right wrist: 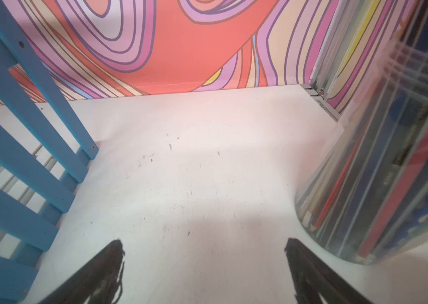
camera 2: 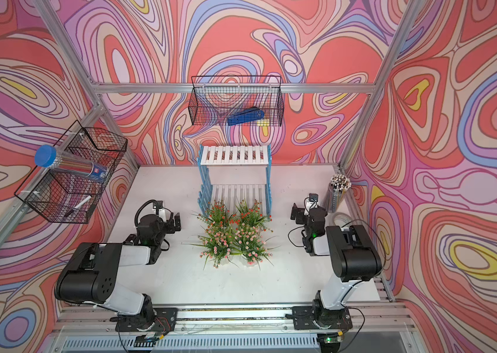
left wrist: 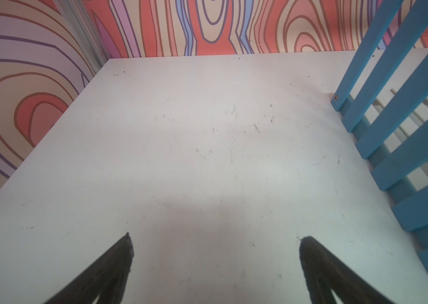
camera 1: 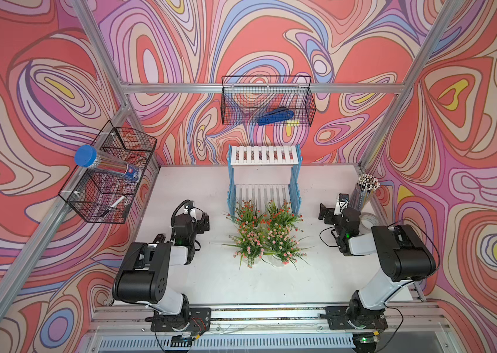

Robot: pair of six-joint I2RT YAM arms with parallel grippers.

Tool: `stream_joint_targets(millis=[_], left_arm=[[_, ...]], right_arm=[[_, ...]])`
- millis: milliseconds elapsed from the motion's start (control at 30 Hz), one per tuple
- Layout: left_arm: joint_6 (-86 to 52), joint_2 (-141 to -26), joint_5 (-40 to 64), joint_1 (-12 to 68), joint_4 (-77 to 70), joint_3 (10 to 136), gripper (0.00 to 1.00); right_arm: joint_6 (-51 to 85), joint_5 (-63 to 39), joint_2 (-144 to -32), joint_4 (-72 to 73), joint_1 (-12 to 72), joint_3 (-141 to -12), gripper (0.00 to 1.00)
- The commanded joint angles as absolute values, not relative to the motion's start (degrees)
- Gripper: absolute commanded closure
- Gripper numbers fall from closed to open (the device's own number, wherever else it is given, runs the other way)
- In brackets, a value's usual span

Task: Place the baby's breath potted plants on the rack by color
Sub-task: Pick up the baby's breath potted plant from the center of the board.

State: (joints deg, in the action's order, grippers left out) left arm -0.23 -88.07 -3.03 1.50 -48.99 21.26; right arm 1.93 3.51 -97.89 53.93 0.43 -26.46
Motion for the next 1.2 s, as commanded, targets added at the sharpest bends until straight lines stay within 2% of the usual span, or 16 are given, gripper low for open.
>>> stream_joint_targets(millis=[0, 700, 767, 800, 900, 1000, 1167], left_arm=[[-0.4, -88.2, -3.2, 1.2, -50.4, 21.7, 0.00], [-0.3, -88.2, -3.1, 1.2, -50.2, 21.9, 0.00], [-1.5, -87.5, -6.3, 1.2, -48.9, 22.3, 0.00], [-1.9, -86.3, -7.3, 1.2, -46.6, 23.2, 0.00], [-3.3, -81.1, -10.3, 1.2, -26.5, 32.5, 0.00], [-3.1, -79.6, -11.4, 1.2, -16.7, 38.3, 0.00], [-11.7, -76.0, -12.9, 1.3, 2.3, 47.9, 0.00]], right_arm=[[1.4, 3.2, -97.7, 54.0, 0.2, -27.1, 0.02], [1.8, 2.8, -97.8, 53.6, 0.2, -27.3, 0.02], [1.7, 4.3, -97.2, 53.7, 0.2, -27.1, 0.02], [2.1, 4.8, -95.7, 52.2, 0.2, -27.4, 0.02], [2.2, 5.2, -87.4, 39.6, 0.2, -30.7, 0.02], [10.3, 7.9, -81.2, 28.6, 0.2, -35.4, 0.02], [11.8, -2.2, -75.1, 12.2, 0.4, -41.9, 0.02]])
